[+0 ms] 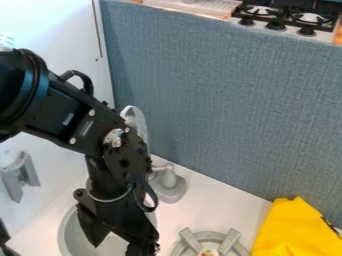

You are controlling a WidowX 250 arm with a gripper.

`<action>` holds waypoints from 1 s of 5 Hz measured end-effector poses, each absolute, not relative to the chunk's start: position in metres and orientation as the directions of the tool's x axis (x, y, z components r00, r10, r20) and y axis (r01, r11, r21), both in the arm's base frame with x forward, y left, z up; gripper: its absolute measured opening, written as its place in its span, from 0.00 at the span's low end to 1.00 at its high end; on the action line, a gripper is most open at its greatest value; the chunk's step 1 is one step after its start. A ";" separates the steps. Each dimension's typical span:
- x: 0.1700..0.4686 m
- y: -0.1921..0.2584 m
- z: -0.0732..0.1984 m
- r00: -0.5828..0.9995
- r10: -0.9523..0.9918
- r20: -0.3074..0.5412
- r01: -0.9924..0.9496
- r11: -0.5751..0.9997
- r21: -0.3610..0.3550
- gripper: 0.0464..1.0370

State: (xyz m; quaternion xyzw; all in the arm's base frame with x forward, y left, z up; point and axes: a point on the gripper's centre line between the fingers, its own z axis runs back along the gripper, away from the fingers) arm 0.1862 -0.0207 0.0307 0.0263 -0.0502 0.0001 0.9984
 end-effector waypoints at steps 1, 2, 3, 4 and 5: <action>0.184 -0.021 0.028 0.996 -0.001 0.089 -0.003 0.999 0.053 0.96; 0.195 -0.027 0.022 0.993 0.053 0.107 -0.058 0.997 0.049 0.96; 0.211 -0.041 0.016 0.993 0.021 0.115 -0.028 0.998 0.058 0.96; 0.226 -0.048 0.002 0.995 -0.005 0.100 -0.001 0.998 0.057 0.96; 0.238 -0.055 -0.007 0.994 -0.020 0.105 0.014 0.998 0.060 0.96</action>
